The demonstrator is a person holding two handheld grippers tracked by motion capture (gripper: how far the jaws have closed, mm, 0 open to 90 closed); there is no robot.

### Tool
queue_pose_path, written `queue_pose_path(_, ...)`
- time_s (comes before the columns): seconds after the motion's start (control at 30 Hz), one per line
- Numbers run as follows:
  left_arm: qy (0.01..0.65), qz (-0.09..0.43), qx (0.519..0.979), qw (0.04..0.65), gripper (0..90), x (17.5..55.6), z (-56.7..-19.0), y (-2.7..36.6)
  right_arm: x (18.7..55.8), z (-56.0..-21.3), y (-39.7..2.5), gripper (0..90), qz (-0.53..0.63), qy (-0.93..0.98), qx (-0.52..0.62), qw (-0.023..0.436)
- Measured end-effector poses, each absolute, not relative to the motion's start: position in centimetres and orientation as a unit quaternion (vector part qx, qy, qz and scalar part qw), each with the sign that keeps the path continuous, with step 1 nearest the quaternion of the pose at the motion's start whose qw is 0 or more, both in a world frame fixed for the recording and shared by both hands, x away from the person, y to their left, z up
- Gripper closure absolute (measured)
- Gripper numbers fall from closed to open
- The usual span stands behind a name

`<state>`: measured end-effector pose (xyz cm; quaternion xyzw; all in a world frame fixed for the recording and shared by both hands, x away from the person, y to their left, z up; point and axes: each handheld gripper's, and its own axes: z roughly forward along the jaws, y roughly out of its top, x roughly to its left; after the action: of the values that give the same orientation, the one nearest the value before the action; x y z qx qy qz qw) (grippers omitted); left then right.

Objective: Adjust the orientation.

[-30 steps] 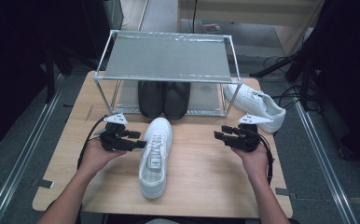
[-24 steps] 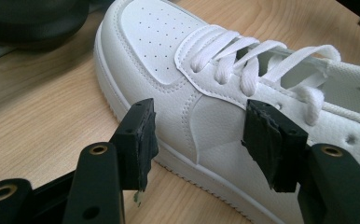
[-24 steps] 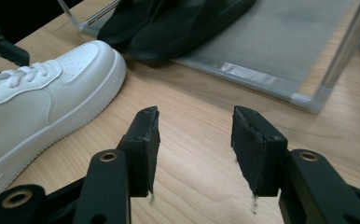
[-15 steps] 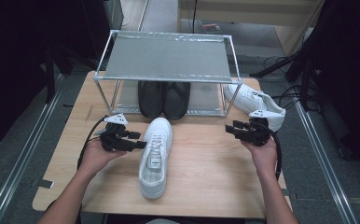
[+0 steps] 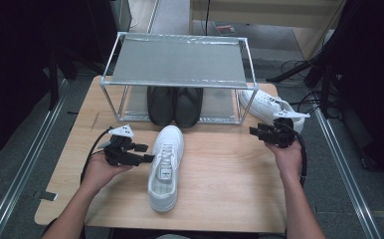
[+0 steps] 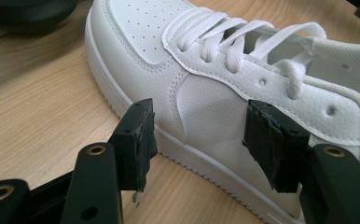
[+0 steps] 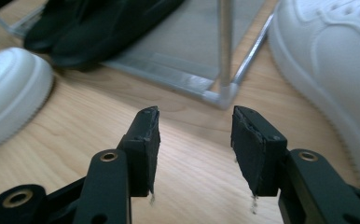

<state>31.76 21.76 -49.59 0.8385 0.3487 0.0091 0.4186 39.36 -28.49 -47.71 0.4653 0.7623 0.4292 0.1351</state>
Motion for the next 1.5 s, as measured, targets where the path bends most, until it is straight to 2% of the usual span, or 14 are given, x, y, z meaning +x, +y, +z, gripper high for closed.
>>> queue_pose_path(0.27,0.358,0.011,0.834,0.419,42.5,31.1,-49.8,22.5,40.7,-47.2,-29.7,53.7,0.428,0.753,0.477,0.149)
queue_pose_path(0.43,0.362,0.015,0.833,0.419,42.6,30.6,-49.8,22.8,41.7,-46.7,-30.8,53.2,0.425,0.748,0.491,0.139)
queue_pose_path(0.73,0.376,0.018,0.827,0.419,42.5,30.0,-50.1,23.4,42.5,-44.7,-33.2,54.4,0.419,0.733,0.505,0.181)
queue_pose_path(0.83,0.376,0.02,0.827,0.418,42.5,29.7,-50.1,23.7,42.8,-44.1,-34.4,51.4,0.419,0.724,0.511,0.198)
queue_pose_path(1.0,0.38,0.021,0.825,0.418,42.5,29.5,-50.2,24.0,43.6,-44.4,-36.1,52.6,0.422,0.71,0.53,0.194)
queue_pose_path(1.3,0.383,0.022,0.824,0.417,42.5,29.2,-50.3,23.9,45.8,-45.8,-34.2,54.2,0.405,0.724,0.533,0.165)
queue_pose_path(1.5,0.386,0.024,0.823,0.417,42.6,28.9,-50.4,24.2,46.7,-46.9,-33.4,57.0,0.386,0.728,0.541,0.168)
